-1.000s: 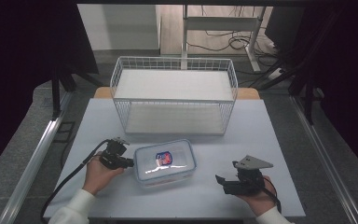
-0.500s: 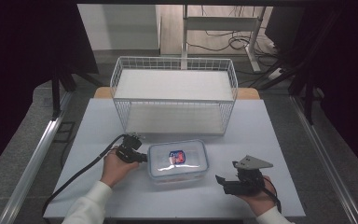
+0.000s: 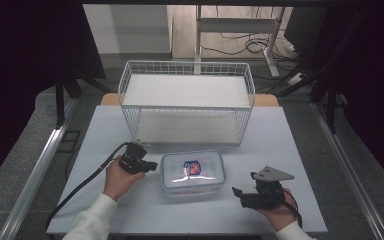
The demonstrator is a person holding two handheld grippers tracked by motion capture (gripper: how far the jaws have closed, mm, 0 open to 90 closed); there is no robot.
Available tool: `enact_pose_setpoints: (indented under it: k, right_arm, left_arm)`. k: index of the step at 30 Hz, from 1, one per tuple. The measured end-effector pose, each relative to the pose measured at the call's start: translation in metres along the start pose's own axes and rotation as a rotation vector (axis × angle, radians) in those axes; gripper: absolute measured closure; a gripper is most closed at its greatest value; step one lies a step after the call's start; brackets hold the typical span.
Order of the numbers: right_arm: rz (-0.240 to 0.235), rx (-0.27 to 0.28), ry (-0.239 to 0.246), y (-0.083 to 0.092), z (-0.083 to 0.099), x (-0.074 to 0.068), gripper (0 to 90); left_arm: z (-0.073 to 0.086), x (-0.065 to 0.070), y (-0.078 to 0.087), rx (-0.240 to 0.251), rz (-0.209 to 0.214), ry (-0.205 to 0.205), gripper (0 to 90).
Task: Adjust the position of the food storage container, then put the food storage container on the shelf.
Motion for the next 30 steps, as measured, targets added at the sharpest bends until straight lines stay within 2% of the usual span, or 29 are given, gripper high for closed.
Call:
enact_pose_setpoints:
  k: [4, 8, 9, 11, 15, 17, 21, 24, 30]
  right_arm:
    - [-0.002, 0.009, 0.004, 0.001, -0.001, 0.001, 17.3]
    - [-0.001, 0.011, 0.001, 0.000, -0.001, 0.001, 17.2]
    - [-0.001, 0.010, 0.001, 0.000, 0.000, 0.002, 17.3]
    - [-0.003, 0.011, 0.002, 0.000, 0.000, 0.001, 17.2]
    - [-0.005, 0.010, 0.007, -0.001, 0.000, 0.001, 17.1]
    - [-0.007, 0.011, 0.007, -0.002, 0.000, 0.001, 17.1]
    - [-0.012, 0.016, 0.008, -0.001, 0.000, 0.000, 16.9]
    - [-0.024, 0.024, -0.009, -0.001, -0.001, 0.000, 16.6]
    - [-0.043, 0.047, -0.045, 0.002, -0.005, -0.001, 16.3]
  left_arm:
    - [0.012, 0.008, 0.021, 0.043, -0.002, -0.024, 88.8]
    - [0.022, 0.016, 0.032, 0.075, 0.018, -0.029, 81.1]
    - [0.028, 0.021, 0.038, 0.097, 0.015, -0.044, 76.3]
    - [0.032, 0.026, 0.041, 0.110, 0.020, -0.053, 61.7]
    - [0.035, 0.029, 0.045, 0.127, 0.029, -0.036, 39.2]
    - [0.035, 0.028, 0.045, 0.132, 0.039, -0.022, 33.1]
    - [0.034, 0.027, 0.045, 0.143, 0.040, -0.006, 27.8]
    - [0.034, 0.028, 0.045, 0.145, 0.019, -0.005, 24.0]
    - [0.032, 0.029, 0.048, 0.174, 0.041, 0.011, 19.5]
Point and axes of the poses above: each handheld gripper's, and its own axes: y roughly backward along the jaws, z roughly out of its underside, x roughly to its right, the point moved 6 cm from there along -y, roughly forward along the jaws, and after that the axes turned 11 degrees about z, right-handed, at the moved point
